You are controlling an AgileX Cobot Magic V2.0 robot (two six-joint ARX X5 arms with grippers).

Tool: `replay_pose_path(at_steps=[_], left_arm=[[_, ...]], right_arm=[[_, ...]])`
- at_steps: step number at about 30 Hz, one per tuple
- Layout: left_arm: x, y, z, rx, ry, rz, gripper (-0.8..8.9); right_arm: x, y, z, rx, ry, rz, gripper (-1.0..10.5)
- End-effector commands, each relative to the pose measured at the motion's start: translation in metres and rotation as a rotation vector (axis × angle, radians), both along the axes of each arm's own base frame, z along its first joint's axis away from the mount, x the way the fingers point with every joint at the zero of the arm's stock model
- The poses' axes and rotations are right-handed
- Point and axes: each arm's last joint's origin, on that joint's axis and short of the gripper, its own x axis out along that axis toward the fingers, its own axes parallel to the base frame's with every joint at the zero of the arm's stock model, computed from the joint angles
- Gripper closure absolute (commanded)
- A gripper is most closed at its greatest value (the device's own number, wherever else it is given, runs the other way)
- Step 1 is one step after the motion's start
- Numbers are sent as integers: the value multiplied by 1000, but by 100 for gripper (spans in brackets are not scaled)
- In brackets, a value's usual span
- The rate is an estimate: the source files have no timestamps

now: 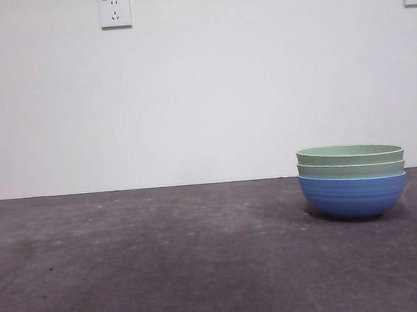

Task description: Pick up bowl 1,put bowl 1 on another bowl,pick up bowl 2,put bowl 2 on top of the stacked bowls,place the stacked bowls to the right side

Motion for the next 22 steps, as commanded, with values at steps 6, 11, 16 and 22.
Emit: replay_pose_path(at_steps=[6,11,16,22], left_arm=[[1,0,-4,-7,8,3,817],[1,0,-4,-7,8,2,817],[1,0,-4,-7,8,2,817],[1,0,-4,-7,8,2,817]], right_arm=[[-9,-15,-72,-18,-247,-112,943],[-11,-15,-122,2,-347,-123,943],[-12,-15,-160,2,-364,-126,943],[-12,-15,-189,3,-332,-125,943]])
